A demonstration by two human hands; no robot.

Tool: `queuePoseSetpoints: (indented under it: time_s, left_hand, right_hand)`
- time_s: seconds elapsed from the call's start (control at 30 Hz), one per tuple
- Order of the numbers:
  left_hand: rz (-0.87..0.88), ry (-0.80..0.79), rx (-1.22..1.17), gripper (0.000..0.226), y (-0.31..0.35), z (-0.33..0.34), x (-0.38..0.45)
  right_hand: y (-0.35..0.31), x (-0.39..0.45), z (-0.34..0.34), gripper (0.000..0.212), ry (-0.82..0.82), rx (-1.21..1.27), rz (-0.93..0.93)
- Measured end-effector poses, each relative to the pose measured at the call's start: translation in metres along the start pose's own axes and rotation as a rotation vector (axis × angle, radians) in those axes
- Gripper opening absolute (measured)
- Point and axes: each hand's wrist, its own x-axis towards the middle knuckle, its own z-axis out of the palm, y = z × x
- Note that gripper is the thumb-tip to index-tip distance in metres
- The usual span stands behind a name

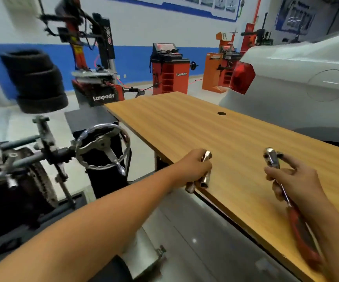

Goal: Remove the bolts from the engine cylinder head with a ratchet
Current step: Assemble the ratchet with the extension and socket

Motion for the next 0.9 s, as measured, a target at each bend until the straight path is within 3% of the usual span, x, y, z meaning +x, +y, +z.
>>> queuePoseSetpoints:
  time_s: [0.1,0.27,0.37,0.43,0.53,0.63,0.73,0.9]
  left_hand:
    - [-0.006,0.068,-0.169,0.036,-0.035,-0.067,-0.080]
    - [0.125,0.266,-0.317,0.026,-0.085,-0.167,-0.225]
    - [0.224,0.532,-0.436,0.023,-0.106,-0.215,-0.297]
    - [0.287,0.732,-0.570,0.020,-0.125,-0.243,-0.339]
    - [0.330,0.909,-0.961,0.022,-0.159,-0.284,-0.388]
    - [0.338,0.961,-1.218,0.028,-0.181,-0.316,-0.428]
    - [0.391,1.042,-1.342,0.032,-0.184,-0.337,-0.447]
    - [0.304,1.257,-1.371,0.031,-0.197,-0.351,-0.442]
  right_hand:
    - [-0.029,-0.041,0.059,0.059,-0.271,0.080,-0.085]
    - [-0.055,-0.137,0.213,0.050,-0.701,0.213,-0.171]
    - [-0.065,-0.198,0.318,0.024,-0.850,0.222,-0.212]
    - [-0.075,-0.239,0.381,0.004,-0.992,0.294,-0.078]
    - [-0.087,-0.280,0.454,0.026,-1.109,0.313,0.021]
    - [-0.108,-0.310,0.505,0.030,-1.136,0.223,0.021]
    - [-0.129,-0.325,0.545,0.035,-1.206,0.273,0.096]
    - [-0.131,-0.321,0.573,0.050,-1.426,0.477,0.331]
